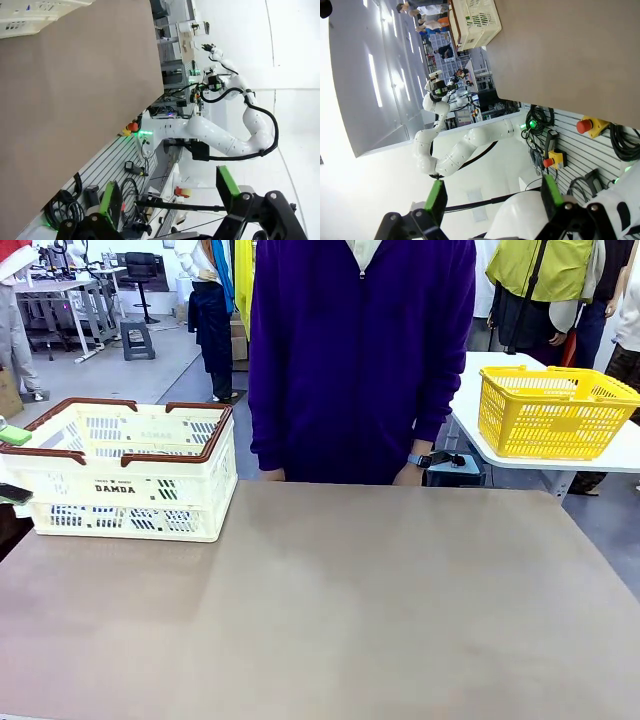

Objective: Place the drinks into the Shopping basket.
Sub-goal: Pick up one drink and place it into the Shopping basket.

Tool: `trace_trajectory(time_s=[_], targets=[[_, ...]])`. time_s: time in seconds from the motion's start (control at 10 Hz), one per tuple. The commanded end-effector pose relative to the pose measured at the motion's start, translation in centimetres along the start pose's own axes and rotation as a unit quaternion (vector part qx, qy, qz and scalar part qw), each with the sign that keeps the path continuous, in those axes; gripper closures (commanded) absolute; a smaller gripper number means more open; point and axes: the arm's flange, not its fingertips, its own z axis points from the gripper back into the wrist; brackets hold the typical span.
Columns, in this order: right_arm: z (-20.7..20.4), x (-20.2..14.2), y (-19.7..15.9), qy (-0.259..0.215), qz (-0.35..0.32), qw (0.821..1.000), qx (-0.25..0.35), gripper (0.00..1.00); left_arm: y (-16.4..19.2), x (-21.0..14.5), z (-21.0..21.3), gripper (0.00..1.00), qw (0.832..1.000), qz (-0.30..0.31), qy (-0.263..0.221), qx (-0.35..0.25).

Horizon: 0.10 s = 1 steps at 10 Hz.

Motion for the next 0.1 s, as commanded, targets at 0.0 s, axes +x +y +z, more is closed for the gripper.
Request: trace_trajectory(time_s=[0.0], targets=[[-0.13,-0.21,0.27,-0.001,-0.002,1.0,0.007,0.0,0.41,-0.46,-0.02,0.0,1.0,0.001,0.002,-0.004]])
